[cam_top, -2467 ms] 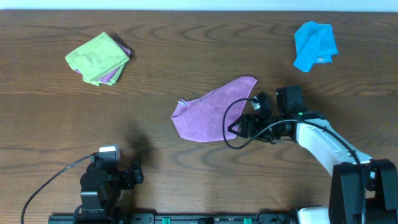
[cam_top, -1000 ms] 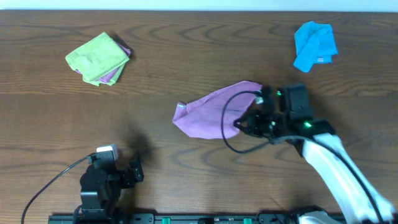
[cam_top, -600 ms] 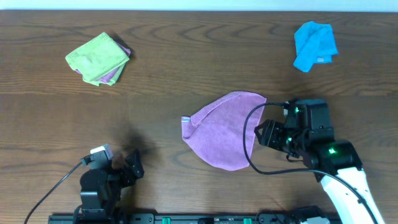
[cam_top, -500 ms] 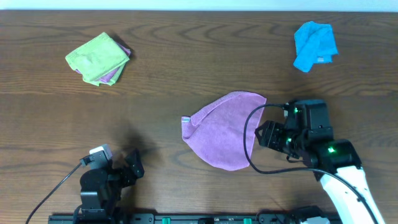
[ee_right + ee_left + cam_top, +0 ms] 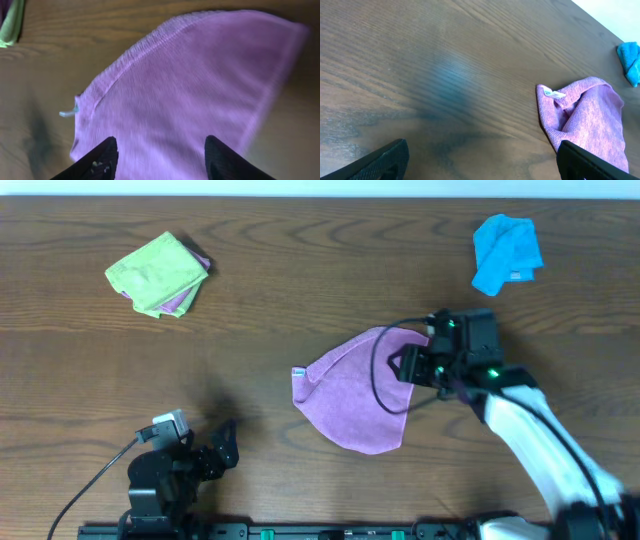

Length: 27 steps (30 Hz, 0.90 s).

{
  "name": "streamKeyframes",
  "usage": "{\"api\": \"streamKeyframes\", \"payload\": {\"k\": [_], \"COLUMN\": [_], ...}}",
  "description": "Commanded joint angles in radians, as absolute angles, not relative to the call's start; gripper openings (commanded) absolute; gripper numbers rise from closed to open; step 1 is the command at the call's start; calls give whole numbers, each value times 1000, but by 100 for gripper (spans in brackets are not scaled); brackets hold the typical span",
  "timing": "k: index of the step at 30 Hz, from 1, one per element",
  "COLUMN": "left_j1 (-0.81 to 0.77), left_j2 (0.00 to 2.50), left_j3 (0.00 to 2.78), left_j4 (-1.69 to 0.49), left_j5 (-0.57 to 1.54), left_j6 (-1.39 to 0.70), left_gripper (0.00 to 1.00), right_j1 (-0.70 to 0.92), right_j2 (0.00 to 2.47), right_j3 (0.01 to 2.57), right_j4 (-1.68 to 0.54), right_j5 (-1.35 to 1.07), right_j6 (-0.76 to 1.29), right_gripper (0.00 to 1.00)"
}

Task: Fold the cloth
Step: 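Lift the purple cloth corner and pull it up-left to spread it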

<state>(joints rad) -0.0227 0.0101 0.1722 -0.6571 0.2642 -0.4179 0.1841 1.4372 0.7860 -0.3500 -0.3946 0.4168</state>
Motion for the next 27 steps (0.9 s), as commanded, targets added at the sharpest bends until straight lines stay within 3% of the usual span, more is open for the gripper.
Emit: {"api": "streamKeyframes", "payload": {"k": [1, 8, 27], "left_j1": [-27, -27, -27], "left_j2": [5, 5, 5], "left_j3": [167, 167, 167], "left_j4": [-657, -657, -686], "left_j5": [281, 281, 264], "left_j6": [-400, -400, -400], "left_gripper": [95, 95, 95], "right_j1": [215, 305, 502], "right_j2": [1580, 1720, 1797], "right_j3": [811, 911, 1047], "right_j4": [-255, -133, -270], "right_j5": [-511, -552, -522], "right_j6": [451, 528, 527], "right_gripper": [54, 53, 51]}}
